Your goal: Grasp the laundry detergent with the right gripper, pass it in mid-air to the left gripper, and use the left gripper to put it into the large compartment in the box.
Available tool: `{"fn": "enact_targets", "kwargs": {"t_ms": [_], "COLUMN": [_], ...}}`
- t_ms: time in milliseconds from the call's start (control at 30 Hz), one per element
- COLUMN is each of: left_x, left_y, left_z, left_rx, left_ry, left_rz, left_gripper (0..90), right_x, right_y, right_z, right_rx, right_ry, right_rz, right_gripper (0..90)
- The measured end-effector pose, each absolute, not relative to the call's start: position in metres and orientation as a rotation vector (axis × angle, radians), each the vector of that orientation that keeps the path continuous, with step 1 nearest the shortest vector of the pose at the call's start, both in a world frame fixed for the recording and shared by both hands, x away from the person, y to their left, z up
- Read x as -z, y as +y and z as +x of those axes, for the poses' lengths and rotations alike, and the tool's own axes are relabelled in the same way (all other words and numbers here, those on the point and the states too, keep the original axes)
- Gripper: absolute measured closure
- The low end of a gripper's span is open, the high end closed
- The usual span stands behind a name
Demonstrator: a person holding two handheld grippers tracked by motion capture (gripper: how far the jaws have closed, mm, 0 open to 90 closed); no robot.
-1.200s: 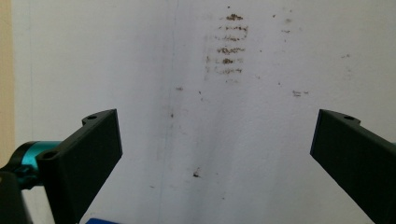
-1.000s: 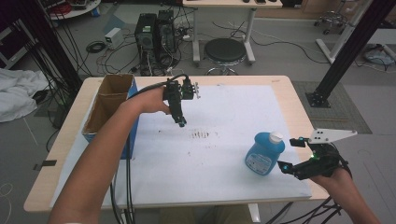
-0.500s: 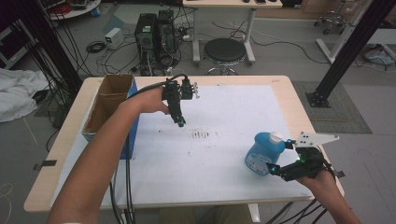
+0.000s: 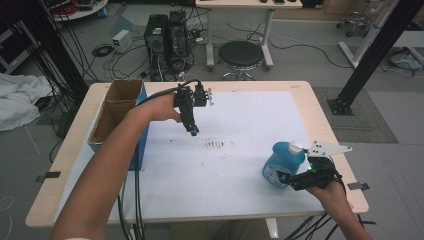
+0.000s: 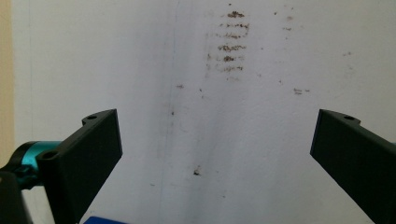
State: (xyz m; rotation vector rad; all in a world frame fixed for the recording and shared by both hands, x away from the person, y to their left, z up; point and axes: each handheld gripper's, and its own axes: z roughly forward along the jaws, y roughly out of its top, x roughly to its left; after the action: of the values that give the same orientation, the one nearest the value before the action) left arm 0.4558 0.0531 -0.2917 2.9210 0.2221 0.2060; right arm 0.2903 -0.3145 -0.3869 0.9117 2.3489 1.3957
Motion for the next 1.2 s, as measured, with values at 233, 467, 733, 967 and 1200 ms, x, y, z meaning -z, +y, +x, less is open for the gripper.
{"fn": "enact_targets", "kwargs": {"t_ms": [233,467,733,967,1200], "left_x": [0.292,0.292,0.292,0.293,0.293], "left_y": [0.054,0.052,0.054,0.052,0.052], "left_z": [0.456,0.456,0.457,0.457,0.457], "left_rx": [-0.206,-0.203,-0.202,-0.2,-0.199], "left_ry": [0.226,0.218,0.221,0.215,0.215], "left_rz": [2.924,2.925,2.926,2.929,2.929], "left_gripper": [2.1,2.1,2.1,2.1,2.1], "right_x": [0.394,0.398,0.401,0.4,0.399], "right_y": [-0.316,-0.317,-0.316,-0.317,-0.317], "right_z": [0.29,0.291,0.291,0.29,0.291], "right_rx": [-1.442,-1.471,-1.463,-1.474,-1.47], "right_ry": [2.313,2.312,2.306,2.302,2.295], "right_rz": [0.908,0.903,0.902,0.893,0.894], "right_gripper": [5.6,15.8,16.0,22.2,24.8]}}
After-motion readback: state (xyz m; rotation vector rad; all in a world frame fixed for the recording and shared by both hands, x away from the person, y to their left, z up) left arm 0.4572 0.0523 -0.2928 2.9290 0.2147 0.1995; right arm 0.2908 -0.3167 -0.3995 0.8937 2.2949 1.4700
